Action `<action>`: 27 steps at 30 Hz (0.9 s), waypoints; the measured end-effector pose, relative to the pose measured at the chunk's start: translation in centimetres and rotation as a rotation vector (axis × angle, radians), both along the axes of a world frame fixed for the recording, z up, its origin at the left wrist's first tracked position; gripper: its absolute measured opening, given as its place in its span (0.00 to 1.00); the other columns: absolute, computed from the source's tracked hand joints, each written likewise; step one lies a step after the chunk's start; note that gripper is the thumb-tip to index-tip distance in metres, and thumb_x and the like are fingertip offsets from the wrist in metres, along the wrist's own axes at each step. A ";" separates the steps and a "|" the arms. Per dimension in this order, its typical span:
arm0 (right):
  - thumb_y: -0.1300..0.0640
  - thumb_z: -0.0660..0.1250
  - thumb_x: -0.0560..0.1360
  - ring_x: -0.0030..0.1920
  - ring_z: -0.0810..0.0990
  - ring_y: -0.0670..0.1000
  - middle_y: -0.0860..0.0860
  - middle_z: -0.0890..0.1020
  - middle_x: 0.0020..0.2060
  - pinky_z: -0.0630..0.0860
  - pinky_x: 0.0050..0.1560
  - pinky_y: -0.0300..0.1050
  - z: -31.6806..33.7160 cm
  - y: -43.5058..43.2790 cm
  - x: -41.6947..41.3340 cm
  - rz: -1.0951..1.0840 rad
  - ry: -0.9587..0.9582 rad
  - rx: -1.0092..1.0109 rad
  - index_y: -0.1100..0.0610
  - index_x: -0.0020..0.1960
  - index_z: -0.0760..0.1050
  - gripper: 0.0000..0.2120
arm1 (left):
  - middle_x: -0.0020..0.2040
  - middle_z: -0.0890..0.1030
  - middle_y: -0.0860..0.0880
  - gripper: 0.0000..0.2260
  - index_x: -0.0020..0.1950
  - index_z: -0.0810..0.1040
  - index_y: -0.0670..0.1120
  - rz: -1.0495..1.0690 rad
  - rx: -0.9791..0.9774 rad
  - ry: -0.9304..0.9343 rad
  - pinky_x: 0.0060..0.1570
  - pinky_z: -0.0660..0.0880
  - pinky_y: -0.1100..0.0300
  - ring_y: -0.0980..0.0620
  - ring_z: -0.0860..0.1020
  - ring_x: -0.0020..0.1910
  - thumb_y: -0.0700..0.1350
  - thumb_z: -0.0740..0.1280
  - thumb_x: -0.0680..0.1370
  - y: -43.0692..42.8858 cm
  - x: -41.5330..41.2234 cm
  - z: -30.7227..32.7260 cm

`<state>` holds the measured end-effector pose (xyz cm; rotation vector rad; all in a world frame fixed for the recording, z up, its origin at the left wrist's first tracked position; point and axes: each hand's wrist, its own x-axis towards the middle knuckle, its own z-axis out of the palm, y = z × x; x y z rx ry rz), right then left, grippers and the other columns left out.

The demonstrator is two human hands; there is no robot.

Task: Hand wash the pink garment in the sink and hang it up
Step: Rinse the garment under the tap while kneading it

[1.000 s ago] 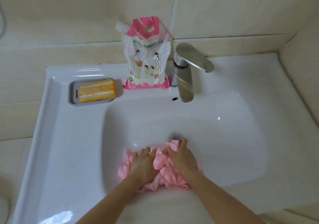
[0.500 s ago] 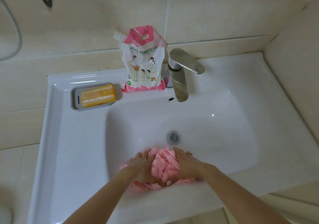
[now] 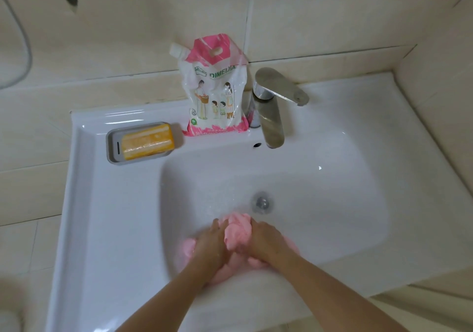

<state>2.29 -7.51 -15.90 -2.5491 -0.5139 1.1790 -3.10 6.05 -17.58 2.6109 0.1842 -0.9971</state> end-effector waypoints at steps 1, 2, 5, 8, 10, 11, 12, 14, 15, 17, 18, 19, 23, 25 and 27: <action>0.44 0.63 0.73 0.55 0.79 0.59 0.55 0.79 0.58 0.74 0.57 0.49 -0.2 0.0 0.0 -0.024 -0.002 0.021 0.41 0.68 0.58 0.26 | 0.75 0.59 0.45 0.29 0.77 0.53 0.48 -0.042 0.015 0.000 0.66 0.67 0.54 0.46 0.66 0.70 0.52 0.58 0.78 0.0 0.1 -0.3; 0.45 0.62 0.74 0.53 0.80 0.58 0.55 0.80 0.55 0.74 0.56 0.49 -0.5 0.0 -0.1 -0.050 -0.007 0.040 0.41 0.66 0.61 0.22 | 0.75 0.59 0.45 0.30 0.77 0.53 0.47 -0.067 0.028 -0.003 0.66 0.67 0.53 0.46 0.66 0.71 0.56 0.54 0.77 -0.1 0.1 -0.2; 0.41 0.58 0.74 0.52 0.81 0.57 0.53 0.81 0.52 0.75 0.56 0.50 -1.6 0.1 -0.2 -0.116 -0.045 0.019 0.45 0.65 0.65 0.20 | 0.73 0.63 0.45 0.26 0.76 0.55 0.46 -0.089 0.039 -0.051 0.66 0.67 0.53 0.47 0.66 0.70 0.54 0.49 0.79 -0.3 0.1 -0.3; 0.38 0.57 0.72 0.45 0.82 0.55 0.51 0.82 0.47 0.77 0.52 0.49 -2.4 0.2 -0.3 -0.150 -0.026 0.000 0.45 0.63 0.66 0.22 | 0.66 0.72 0.45 0.26 0.72 0.66 0.44 -0.041 0.047 -0.176 0.58 0.74 0.56 0.46 0.76 0.62 0.52 0.51 0.77 -0.6 0.2 -0.6; 0.39 0.57 0.73 0.46 0.82 0.56 0.52 0.82 0.49 0.77 0.52 0.49 -2.3 0.3 -0.3 -0.139 -0.032 0.032 0.44 0.64 0.65 0.22 | 0.67 0.72 0.45 0.22 0.72 0.67 0.43 0.030 0.020 -0.169 0.61 0.72 0.58 0.47 0.75 0.64 0.48 0.54 0.79 -0.5 0.4 -0.5; 0.39 0.57 0.73 0.48 0.81 0.57 0.52 0.81 0.52 0.76 0.53 0.50 -2.2 0.3 -0.3 -0.127 -0.043 0.047 0.43 0.65 0.64 0.21 | 0.70 0.70 0.45 0.23 0.74 0.63 0.45 0.083 -0.004 -0.066 0.65 0.67 0.59 0.47 0.71 0.68 0.50 0.52 0.80 -0.5 0.4 -0.4; 0.40 0.57 0.74 0.49 0.81 0.57 0.51 0.80 0.53 0.76 0.53 0.50 -2.2 0.3 -0.3 -0.120 -0.054 0.050 0.43 0.65 0.64 0.21 | 0.71 0.68 0.46 0.28 0.76 0.60 0.46 0.109 -0.029 0.022 0.68 0.64 0.58 0.48 0.68 0.70 0.55 0.48 0.78 -0.6 0.4 -0.4; 0.39 0.58 0.73 0.49 0.81 0.57 0.52 0.81 0.53 0.75 0.51 0.49 -2.5 0.3 -0.4 -0.102 -0.070 0.023 0.43 0.64 0.63 0.21 | 0.73 0.65 0.45 0.34 0.77 0.56 0.47 0.019 -0.017 -0.009 0.69 0.62 0.56 0.48 0.66 0.71 0.59 0.41 0.74 -0.4 0.3 -0.3; 0.39 0.58 0.73 0.49 0.81 0.57 0.52 0.81 0.52 0.75 0.50 0.49 -2.5 0.2 -0.5 -0.076 -0.078 -0.001 0.43 0.65 0.63 0.22 | 0.73 0.64 0.45 0.30 0.77 0.56 0.47 -0.037 -0.003 -0.004 0.68 0.64 0.55 0.47 0.66 0.70 0.58 0.45 0.77 -0.3 0.2 0.1; 0.38 0.59 0.73 0.52 0.79 0.58 0.54 0.80 0.54 0.74 0.52 0.50 -2.1 -0.2 -0.7 0.011 -0.122 -0.072 0.46 0.68 0.62 0.25 | 0.68 0.70 0.45 0.30 0.75 0.61 0.47 -0.068 -0.001 -0.099 0.60 0.71 0.51 0.43 0.73 0.63 0.60 0.52 0.77 0.4 -0.4 -0.3; 0.38 0.59 0.74 0.56 0.77 0.59 0.55 0.79 0.56 0.72 0.55 0.51 -1.3 -0.5 -0.7 0.101 -0.161 -0.131 0.48 0.69 0.62 0.27 | 0.61 0.76 0.45 0.32 0.71 0.69 0.48 -0.109 0.003 -0.168 0.54 0.74 0.47 0.42 0.77 0.55 0.65 0.50 0.75 1.1 -0.8 -0.2; 0.36 0.59 0.74 0.62 0.73 0.59 0.57 0.76 0.61 0.68 0.60 0.54 -0.8 -0.9 -0.6 0.205 -0.199 -0.198 0.49 0.71 0.61 0.30 | 0.55 0.80 0.45 0.35 0.65 0.76 0.49 -0.178 0.025 -0.087 0.49 0.76 0.42 0.41 0.79 0.49 0.70 0.47 0.73 1.7 -1.0 1.0; 0.22 0.58 0.61 0.75 0.53 0.64 0.54 0.50 0.77 0.51 0.69 0.68 2.3 -3.0 -0.6 0.270 -0.004 -0.293 0.40 0.76 0.48 0.49 | 0.78 0.46 0.43 0.60 0.78 0.45 0.56 -0.353 0.034 0.115 0.69 0.47 0.36 0.37 0.50 0.76 0.83 0.36 0.50 3.1 -1.8 3.2; 0.25 0.64 0.63 0.74 0.55 0.64 0.51 0.47 0.77 0.55 0.70 0.65 2.7 -3.7 -0.7 0.191 0.123 -0.226 0.40 0.77 0.44 0.51 | 0.78 0.39 0.46 0.62 0.78 0.41 0.57 -0.293 0.000 0.173 0.72 0.48 0.44 0.39 0.47 0.76 0.83 0.38 0.46 3.2 -2.2 3.9; 0.30 0.66 0.67 0.71 0.61 0.63 0.52 0.56 0.74 0.60 0.69 0.60 2.3 -3.6 -1.0 0.193 0.084 -0.144 0.43 0.77 0.46 0.47 | 0.78 0.50 0.48 0.57 0.78 0.45 0.57 -0.217 -0.026 0.105 0.70 0.56 0.48 0.41 0.57 0.72 0.83 0.43 0.53 2.5 -2.5 3.7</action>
